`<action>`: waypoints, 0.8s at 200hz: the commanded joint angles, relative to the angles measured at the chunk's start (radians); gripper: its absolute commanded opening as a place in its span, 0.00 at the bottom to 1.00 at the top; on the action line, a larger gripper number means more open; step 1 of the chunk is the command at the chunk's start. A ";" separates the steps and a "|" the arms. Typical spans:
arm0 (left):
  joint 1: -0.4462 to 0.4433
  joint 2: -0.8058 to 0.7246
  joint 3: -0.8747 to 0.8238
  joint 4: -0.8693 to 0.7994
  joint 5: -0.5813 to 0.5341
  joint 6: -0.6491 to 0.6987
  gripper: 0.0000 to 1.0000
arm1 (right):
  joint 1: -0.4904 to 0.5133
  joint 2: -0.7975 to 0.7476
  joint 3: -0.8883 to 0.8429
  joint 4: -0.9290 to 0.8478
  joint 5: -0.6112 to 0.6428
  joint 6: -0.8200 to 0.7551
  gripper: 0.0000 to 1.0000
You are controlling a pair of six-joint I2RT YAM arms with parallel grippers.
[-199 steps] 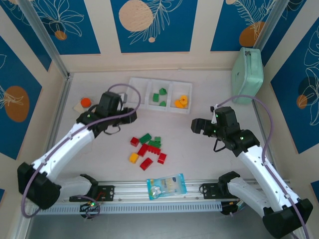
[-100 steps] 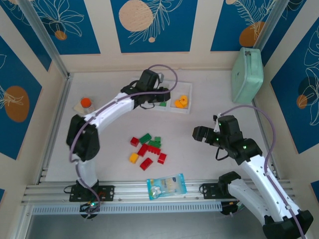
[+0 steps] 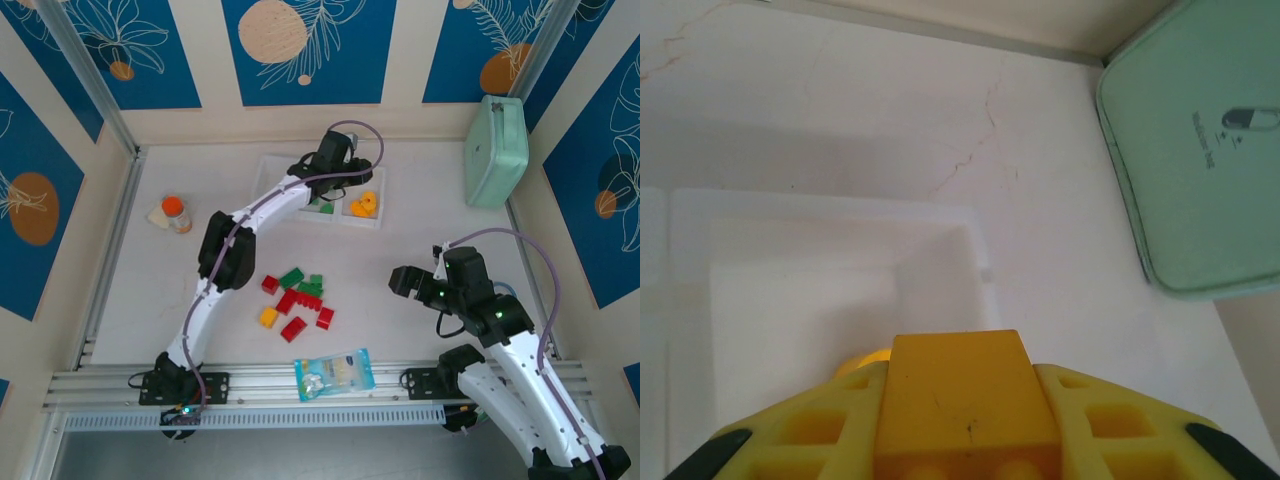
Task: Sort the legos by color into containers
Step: Place the lego in the container, then pick up the lego from the middle-left of the table.
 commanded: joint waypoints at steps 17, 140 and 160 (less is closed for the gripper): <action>-0.011 0.058 0.043 0.069 -0.026 -0.120 0.33 | 0.011 -0.016 0.084 -0.073 -0.053 0.006 0.93; -0.022 -0.181 0.009 -0.268 -0.100 0.101 0.91 | 0.012 -0.077 0.045 -0.075 -0.079 0.066 0.94; -0.033 -0.288 -0.103 -0.336 -0.161 0.164 1.00 | 0.012 -0.087 0.043 -0.081 -0.076 0.064 0.94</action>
